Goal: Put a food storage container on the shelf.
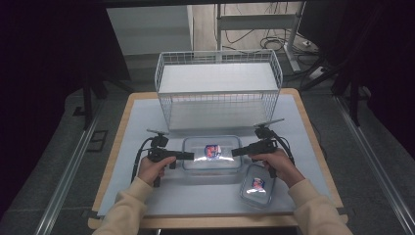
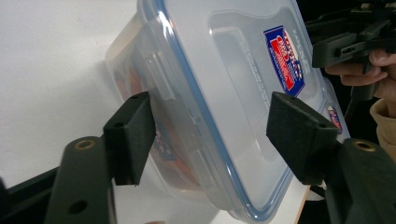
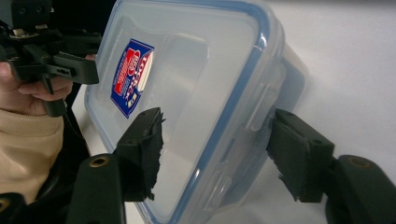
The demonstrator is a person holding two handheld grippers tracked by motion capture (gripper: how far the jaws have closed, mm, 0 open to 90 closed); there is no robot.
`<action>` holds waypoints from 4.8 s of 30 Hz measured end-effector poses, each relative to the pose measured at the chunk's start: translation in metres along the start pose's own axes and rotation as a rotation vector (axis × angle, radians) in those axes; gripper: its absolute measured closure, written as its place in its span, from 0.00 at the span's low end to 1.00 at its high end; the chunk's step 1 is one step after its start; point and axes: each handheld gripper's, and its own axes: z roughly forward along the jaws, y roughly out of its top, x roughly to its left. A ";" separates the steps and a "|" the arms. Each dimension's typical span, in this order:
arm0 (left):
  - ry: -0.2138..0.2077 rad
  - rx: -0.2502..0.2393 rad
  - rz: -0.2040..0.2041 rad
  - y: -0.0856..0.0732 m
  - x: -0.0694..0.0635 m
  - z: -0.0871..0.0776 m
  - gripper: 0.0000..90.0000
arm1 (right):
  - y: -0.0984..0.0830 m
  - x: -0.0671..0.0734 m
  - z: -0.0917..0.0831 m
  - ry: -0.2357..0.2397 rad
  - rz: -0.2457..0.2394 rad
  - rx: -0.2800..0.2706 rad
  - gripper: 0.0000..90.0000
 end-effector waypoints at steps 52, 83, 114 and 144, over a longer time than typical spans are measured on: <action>0.010 -0.123 0.082 -0.005 -0.018 -0.022 0.55 | -0.014 0.013 -0.020 0.024 -0.110 -0.140 0.58; 0.028 -0.240 0.250 0.040 -0.072 -0.056 0.56 | 0.015 0.056 -0.075 -0.004 -0.259 -0.283 0.58; 0.023 -0.317 0.355 0.134 -0.107 -0.094 0.56 | 0.100 0.101 -0.135 -0.059 -0.345 -0.369 0.57; 0.024 -0.275 0.283 0.218 -0.065 -0.086 0.56 | 0.198 0.071 -0.123 -0.051 -0.281 -0.339 0.56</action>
